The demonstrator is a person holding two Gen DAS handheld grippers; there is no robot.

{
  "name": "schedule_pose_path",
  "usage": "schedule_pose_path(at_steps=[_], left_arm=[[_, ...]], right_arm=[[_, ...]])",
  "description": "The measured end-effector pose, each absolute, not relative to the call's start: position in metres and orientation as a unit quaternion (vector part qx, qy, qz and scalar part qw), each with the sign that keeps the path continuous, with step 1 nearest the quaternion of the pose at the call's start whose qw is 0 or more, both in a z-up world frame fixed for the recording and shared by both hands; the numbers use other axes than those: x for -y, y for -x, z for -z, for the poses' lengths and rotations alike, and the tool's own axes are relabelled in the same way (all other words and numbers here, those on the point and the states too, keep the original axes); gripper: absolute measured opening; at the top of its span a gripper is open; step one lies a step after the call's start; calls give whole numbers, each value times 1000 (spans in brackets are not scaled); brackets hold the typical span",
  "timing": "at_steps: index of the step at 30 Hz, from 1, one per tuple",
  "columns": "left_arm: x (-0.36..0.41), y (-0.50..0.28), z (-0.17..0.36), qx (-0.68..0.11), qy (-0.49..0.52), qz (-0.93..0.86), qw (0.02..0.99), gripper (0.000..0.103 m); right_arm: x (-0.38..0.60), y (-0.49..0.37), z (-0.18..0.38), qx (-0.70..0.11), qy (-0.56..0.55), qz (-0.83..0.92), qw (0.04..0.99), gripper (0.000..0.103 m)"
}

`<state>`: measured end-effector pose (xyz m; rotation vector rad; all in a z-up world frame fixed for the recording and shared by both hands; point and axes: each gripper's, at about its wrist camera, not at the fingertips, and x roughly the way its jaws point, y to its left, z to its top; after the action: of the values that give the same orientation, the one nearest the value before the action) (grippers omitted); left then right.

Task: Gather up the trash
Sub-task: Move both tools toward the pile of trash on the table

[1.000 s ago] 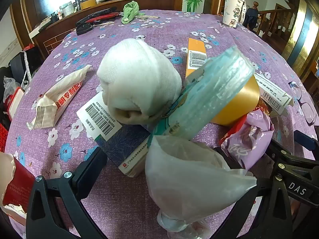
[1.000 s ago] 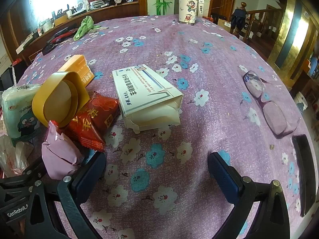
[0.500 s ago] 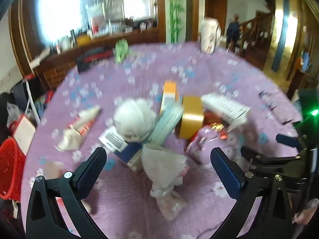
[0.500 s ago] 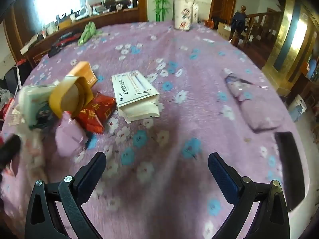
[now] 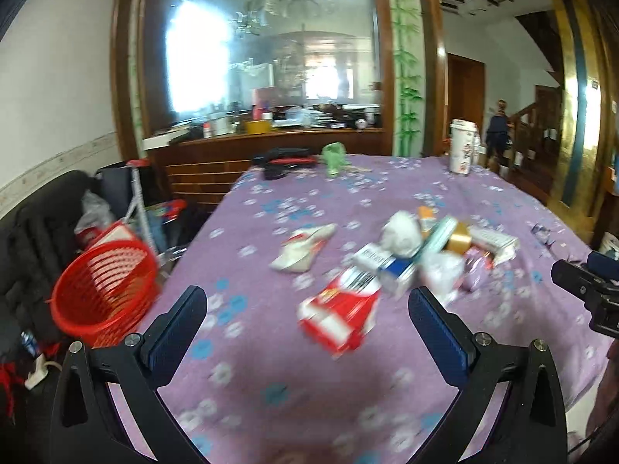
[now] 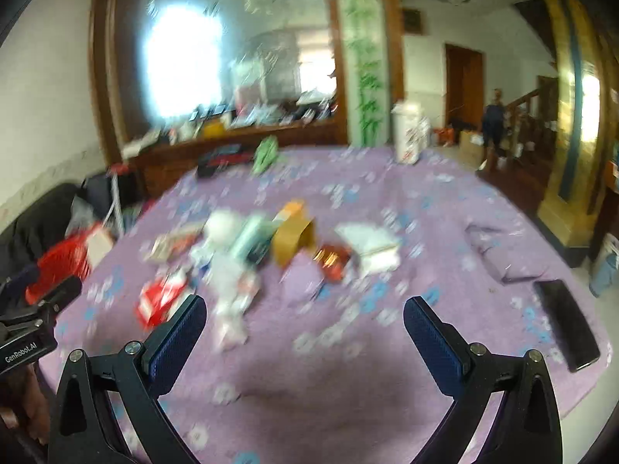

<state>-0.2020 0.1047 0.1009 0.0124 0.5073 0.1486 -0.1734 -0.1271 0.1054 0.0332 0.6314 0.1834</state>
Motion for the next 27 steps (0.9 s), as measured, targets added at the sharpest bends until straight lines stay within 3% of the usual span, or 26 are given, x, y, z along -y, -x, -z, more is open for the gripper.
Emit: schedule_pose_path(at_steps=[11, 27], left_arm=[[-113, 218, -74, -258, -10, -92, 962, 103], [-106, 205, -62, -285, -29, -86, 954, 103]], right_arm=[[97, 200, -91, -294, -5, -119, 948, 102], [97, 183, -72, -343, -13, -126, 931, 101]])
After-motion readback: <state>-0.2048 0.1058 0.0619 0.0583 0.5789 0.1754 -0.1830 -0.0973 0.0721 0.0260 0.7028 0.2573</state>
